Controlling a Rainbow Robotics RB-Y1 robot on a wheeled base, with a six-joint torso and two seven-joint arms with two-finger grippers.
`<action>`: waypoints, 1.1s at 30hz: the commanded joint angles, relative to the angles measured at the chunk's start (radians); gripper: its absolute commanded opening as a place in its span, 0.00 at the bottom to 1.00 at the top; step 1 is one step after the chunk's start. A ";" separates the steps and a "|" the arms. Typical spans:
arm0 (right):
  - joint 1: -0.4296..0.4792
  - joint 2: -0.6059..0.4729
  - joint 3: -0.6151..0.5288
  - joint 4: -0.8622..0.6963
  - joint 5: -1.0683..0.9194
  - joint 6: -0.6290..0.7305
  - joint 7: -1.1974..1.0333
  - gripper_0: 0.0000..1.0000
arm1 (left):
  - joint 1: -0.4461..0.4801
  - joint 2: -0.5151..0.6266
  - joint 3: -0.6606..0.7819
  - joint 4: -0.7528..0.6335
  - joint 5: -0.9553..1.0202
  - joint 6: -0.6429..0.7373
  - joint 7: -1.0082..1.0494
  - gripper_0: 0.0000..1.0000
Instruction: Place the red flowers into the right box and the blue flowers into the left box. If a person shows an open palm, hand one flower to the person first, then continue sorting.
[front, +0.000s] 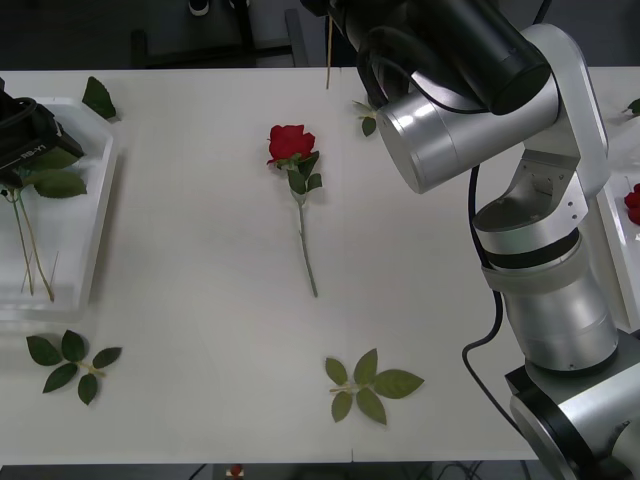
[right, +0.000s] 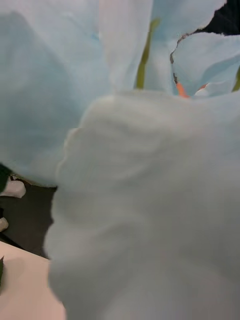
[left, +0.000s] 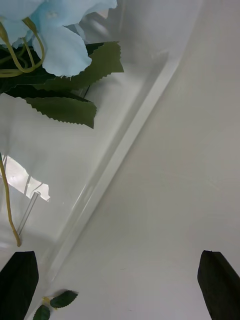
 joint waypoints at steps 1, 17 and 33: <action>-0.020 0.010 -0.013 -0.022 -0.003 -0.007 -0.047 0.01 | 0.003 0.010 -0.003 0.000 -0.015 -0.011 -0.018 0.93; -0.020 0.010 -0.013 -0.025 -0.012 -0.005 -0.047 0.97 | 0.005 0.010 -0.003 0.000 -0.023 -0.011 -0.019 0.93; 0.268 -0.315 0.019 -0.342 -0.313 0.263 -0.066 0.98 | 0.005 0.004 -0.003 0.000 -0.012 -0.008 -0.015 0.93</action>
